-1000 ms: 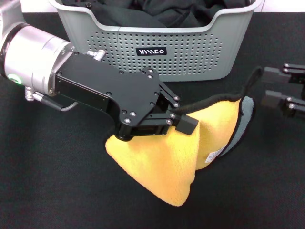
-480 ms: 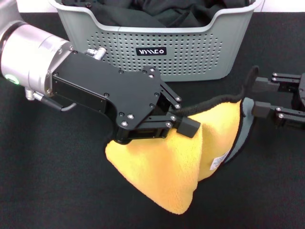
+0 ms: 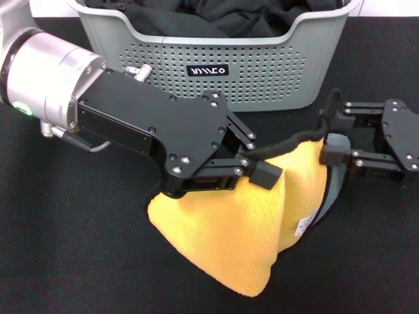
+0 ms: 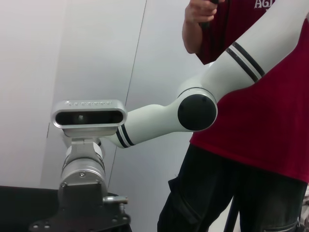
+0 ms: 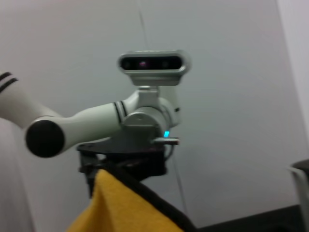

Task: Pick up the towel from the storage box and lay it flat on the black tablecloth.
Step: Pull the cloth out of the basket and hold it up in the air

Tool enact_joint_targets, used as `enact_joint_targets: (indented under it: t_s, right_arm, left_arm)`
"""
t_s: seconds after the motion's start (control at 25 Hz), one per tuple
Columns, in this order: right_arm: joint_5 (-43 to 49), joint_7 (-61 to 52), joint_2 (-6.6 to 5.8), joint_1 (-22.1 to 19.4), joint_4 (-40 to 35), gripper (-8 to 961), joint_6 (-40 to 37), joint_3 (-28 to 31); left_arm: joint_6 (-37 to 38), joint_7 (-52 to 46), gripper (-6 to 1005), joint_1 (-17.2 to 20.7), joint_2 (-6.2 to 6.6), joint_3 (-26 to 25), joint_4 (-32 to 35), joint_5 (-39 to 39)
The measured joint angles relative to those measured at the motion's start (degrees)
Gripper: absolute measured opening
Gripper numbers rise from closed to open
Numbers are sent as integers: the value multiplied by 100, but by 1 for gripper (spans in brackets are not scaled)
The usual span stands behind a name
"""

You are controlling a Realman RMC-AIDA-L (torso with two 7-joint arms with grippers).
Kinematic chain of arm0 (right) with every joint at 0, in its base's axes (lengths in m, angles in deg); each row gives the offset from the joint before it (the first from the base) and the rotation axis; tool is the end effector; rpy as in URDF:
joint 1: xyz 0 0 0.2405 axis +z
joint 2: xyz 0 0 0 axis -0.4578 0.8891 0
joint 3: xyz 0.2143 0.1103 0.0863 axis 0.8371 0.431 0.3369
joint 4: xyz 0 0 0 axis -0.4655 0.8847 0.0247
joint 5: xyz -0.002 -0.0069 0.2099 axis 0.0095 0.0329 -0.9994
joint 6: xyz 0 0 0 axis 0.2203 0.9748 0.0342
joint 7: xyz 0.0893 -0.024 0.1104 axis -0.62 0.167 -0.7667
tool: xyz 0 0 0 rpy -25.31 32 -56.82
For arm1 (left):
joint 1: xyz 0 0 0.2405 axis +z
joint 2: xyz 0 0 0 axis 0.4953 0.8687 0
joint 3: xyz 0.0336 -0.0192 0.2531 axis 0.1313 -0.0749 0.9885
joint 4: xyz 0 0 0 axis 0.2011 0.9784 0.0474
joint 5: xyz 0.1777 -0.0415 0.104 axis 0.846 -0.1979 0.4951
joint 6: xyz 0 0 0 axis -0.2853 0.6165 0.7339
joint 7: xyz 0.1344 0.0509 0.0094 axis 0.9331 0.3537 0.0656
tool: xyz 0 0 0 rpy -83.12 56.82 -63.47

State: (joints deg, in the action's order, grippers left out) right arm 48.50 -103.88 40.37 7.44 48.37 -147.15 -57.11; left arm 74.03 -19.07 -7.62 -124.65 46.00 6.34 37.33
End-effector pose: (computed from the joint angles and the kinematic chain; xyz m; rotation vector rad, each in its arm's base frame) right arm 0.2165 0.3131 0.0261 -2.8788 0.2186 1.2296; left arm -0.1172 0.3011 0.0358 2.6773 0.0519 0.7584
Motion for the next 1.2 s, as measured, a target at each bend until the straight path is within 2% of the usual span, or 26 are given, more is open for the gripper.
enact_joint_targets:
  t_s: [0.12, 0.44, 0.76, 0.96, 1.2]
  right_arm:
    - [1, 33, 38, 43, -36, 525, -100, -30]
    - [-51, 79, 45, 10, -47, 514, -305, 28]
    - [-53, 80, -34, -166, -32, 495, -265, 44]
    - [-33, 80, -27, -188, -49, 395, -265, 13]
    - [-20, 171, 36, -156, -53, 371, -294, 13]
  left_arm:
    - [-11, 3, 2, 31, 0, -23, 0, 0]
    - [-31, 9, 2, 32, 2, -39, -33, 1]
    - [-41, 9, 1, 31, 4, -38, -42, 1]
    - [-41, 9, 2, 31, 3, -38, -53, 1]
    - [-41, 9, 2, 32, -9, -38, -58, 1]
